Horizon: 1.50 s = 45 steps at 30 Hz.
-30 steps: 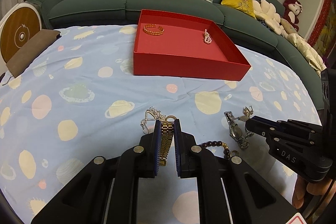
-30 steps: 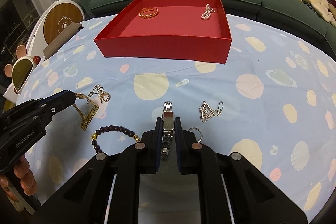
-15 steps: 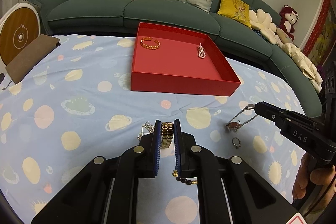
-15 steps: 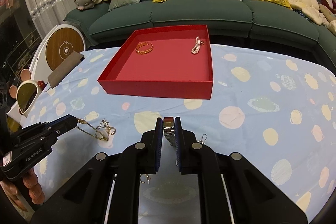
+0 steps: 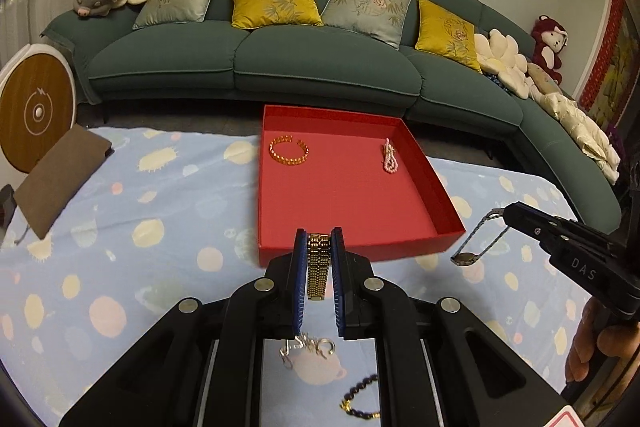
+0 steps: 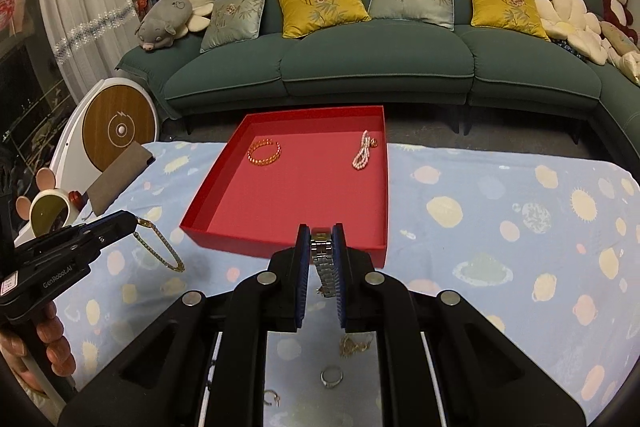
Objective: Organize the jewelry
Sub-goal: 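Carry both watches into the red tray and open both tools, then withdraw both tools from the tray back over the sheet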
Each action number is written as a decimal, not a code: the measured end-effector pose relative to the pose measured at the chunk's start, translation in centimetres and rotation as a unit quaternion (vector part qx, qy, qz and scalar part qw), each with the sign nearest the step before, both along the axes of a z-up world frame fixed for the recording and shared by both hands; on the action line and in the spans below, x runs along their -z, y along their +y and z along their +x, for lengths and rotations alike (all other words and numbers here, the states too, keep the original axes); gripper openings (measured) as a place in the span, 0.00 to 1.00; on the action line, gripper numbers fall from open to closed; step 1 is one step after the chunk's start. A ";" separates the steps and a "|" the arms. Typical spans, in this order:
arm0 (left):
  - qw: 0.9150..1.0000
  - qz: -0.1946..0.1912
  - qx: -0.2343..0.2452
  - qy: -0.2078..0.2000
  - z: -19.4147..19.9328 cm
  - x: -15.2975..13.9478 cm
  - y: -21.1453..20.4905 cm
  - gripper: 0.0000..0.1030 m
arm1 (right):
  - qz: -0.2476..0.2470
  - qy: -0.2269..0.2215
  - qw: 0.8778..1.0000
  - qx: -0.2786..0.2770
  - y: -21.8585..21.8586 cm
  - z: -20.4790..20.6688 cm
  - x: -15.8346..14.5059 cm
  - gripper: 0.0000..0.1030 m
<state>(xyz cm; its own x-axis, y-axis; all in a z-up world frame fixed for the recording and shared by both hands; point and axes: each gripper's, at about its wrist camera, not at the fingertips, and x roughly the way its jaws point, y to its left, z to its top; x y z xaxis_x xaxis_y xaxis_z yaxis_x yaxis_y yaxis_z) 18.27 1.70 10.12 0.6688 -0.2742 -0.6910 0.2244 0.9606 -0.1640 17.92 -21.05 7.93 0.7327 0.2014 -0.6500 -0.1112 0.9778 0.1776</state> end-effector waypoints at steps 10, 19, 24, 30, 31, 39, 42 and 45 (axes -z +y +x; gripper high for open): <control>1.000 0.004 -0.012 0.018 10.5 1.4 -1.0 0.09 | 0.019 0.005 1.000 0.018 0.3 9.9 -0.1 0.10; 0.998 0.011 -0.029 0.058 15.9 5.4 -1.7 0.09 | 0.002 0.047 0.998 0.030 0.8 14.6 4.4 0.10; 0.998 0.012 -0.034 0.056 15.8 6.7 -1.4 0.13 | 0.005 0.062 0.998 0.023 0.4 14.9 6.2 0.12; 0.998 0.008 -0.045 0.033 13.2 5.2 -0.4 0.37 | 0.013 0.030 0.999 0.031 -0.6 12.0 4.5 0.39; 0.999 0.007 -0.046 0.028 12.3 4.7 -0.2 0.38 | 0.013 0.021 0.999 0.030 -0.8 10.8 3.7 0.39; 0.998 0.011 -0.053 0.016 3.0 2.0 2.2 0.52 | -0.002 -0.025 0.999 0.032 -2.4 -0.3 -0.9 0.51; 0.998 0.018 -0.057 0.016 -0.3 2.1 2.8 0.52 | -0.003 -0.027 0.999 0.039 -2.5 -4.2 -0.6 0.51; 0.998 0.019 -0.062 0.018 -3.3 2.8 3.2 0.53 | 0.001 -0.016 0.999 0.044 -2.6 -7.0 0.5 0.51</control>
